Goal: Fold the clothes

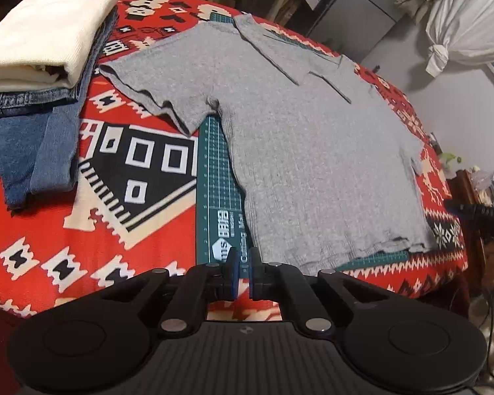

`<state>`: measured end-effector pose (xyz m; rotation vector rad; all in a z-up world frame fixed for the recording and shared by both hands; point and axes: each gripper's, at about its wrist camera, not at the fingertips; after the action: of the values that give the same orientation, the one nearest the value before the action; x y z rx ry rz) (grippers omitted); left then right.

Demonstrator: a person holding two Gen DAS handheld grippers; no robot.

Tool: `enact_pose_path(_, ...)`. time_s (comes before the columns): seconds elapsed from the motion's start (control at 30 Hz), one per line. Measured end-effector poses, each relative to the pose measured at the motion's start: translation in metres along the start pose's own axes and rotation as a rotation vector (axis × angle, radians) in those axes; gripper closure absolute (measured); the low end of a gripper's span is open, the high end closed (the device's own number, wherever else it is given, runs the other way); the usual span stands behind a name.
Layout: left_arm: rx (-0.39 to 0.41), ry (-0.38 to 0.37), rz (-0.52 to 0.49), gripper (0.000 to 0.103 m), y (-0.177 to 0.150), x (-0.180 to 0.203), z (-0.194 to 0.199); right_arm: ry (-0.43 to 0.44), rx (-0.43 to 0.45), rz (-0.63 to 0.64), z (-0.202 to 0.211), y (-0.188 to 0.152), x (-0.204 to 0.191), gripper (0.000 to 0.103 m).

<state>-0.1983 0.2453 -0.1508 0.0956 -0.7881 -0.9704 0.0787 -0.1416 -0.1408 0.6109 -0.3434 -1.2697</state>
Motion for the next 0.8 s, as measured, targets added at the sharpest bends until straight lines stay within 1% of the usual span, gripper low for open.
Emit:
enact_pose_path(0.1, 0.008, 0.008, 0.006, 0.099, 0.005, 0.002, -0.001, 0.011, 0.004, -0.02, -0.026, 0.023, -0.006, 0.084)
enact_pose_path(0.17, 0.013, 0.021, 0.003, 0.099, 0.006, 0.004, 0.001, 0.01, -0.001, -0.009, -0.043, 0.032, -0.014, 0.084)
enact_pose_path(0.23, 0.017, 0.033, 0.008, 0.099, 0.007, 0.004, 0.002, -0.002, -0.018, 0.016, -0.06, 0.037, -0.022, 0.084)
enact_pose_path(0.37, 0.03, 0.045, 0.029, 0.099, 0.008, 0.002, 0.006, -0.008, -0.04, 0.057, -0.081, 0.036, -0.035, 0.084)
enact_pose_path(0.47, 0.029, 0.054, 0.041, 0.099, 0.009, 0.0, 0.006, -0.005, -0.034, 0.091, -0.086, 0.033, -0.045, 0.084)
enact_pose_path(0.57, 0.018, 0.061, 0.044, 0.099, 0.01, -0.002, 0.003, -0.02, -0.018, 0.152, -0.087, 0.027, -0.057, 0.084)
enact_pose_path(0.6, 0.015, 0.062, 0.045, 0.099, 0.01, -0.002, 0.002, -0.035, -0.003, 0.183, -0.086, 0.024, -0.062, 0.085)
enact_pose_path(0.7, 0.008, 0.063, 0.045, 0.099, 0.01, -0.003, 0.0, -0.061, 0.026, 0.254, -0.08, 0.018, -0.072, 0.096)
enact_pose_path(0.8, 0.01, 0.057, 0.046, 0.099, 0.01, -0.004, 0.001, -0.073, 0.025, 0.246, -0.076, 0.019, -0.067, 0.097)
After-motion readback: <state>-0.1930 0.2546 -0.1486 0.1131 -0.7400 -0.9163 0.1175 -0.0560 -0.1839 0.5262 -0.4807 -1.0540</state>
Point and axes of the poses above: each gripper's, at about its wrist camera, not at the fingertips, and z roughly against the way its jaws point, x to its right, y to its top, and after that the axes turned 13 degrees about -y, right-handed
